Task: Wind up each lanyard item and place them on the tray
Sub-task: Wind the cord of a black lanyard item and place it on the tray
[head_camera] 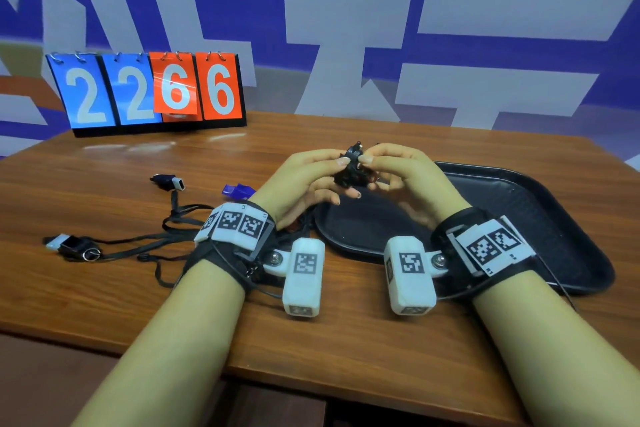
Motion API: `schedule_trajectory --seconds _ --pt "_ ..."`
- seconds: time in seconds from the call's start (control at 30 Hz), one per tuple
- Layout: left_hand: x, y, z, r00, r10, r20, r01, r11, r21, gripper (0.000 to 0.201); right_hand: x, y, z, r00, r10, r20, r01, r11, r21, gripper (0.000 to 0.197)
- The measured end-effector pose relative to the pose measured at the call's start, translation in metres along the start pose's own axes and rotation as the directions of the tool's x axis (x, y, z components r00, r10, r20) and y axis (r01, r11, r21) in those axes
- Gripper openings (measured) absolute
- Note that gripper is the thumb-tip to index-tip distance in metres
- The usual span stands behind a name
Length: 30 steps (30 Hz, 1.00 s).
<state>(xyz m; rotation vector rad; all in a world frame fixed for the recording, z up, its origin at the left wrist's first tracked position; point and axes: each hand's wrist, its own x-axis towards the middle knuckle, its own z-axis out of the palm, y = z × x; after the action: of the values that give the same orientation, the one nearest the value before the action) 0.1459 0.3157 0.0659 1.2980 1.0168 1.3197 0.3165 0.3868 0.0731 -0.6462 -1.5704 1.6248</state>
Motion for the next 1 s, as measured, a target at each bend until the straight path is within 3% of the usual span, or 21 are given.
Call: schedule_trajectory --seconds 0.2,0.33,0.47,0.67,1.0 --pt "0.002 -0.003 0.002 0.992 0.029 -0.124 -0.022 0.999 0.050 0.021 0.001 0.001 0.003 0.999 0.003 0.038 -0.001 0.999 -0.049 0.019" --pt "0.002 -0.005 0.001 0.983 0.062 -0.175 -0.050 0.996 0.072 0.026 0.000 0.002 0.006 0.998 -0.002 -0.068 -0.010 0.986 -0.167 0.020" --pt "0.003 -0.006 0.003 0.970 0.108 -0.217 -0.073 0.984 0.161 0.033 0.000 0.004 0.010 0.976 -0.115 -0.186 0.025 0.904 -0.426 0.013" --pt "0.005 -0.010 0.001 0.966 0.106 -0.238 -0.041 0.965 0.260 0.029 0.000 0.003 0.012 0.969 -0.194 -0.154 0.043 0.745 -0.666 0.011" --pt "0.006 -0.010 -0.001 0.966 0.118 -0.230 -0.050 0.958 0.284 0.023 -0.002 0.004 0.014 0.969 -0.002 -0.247 -0.115 0.881 -0.459 0.018"
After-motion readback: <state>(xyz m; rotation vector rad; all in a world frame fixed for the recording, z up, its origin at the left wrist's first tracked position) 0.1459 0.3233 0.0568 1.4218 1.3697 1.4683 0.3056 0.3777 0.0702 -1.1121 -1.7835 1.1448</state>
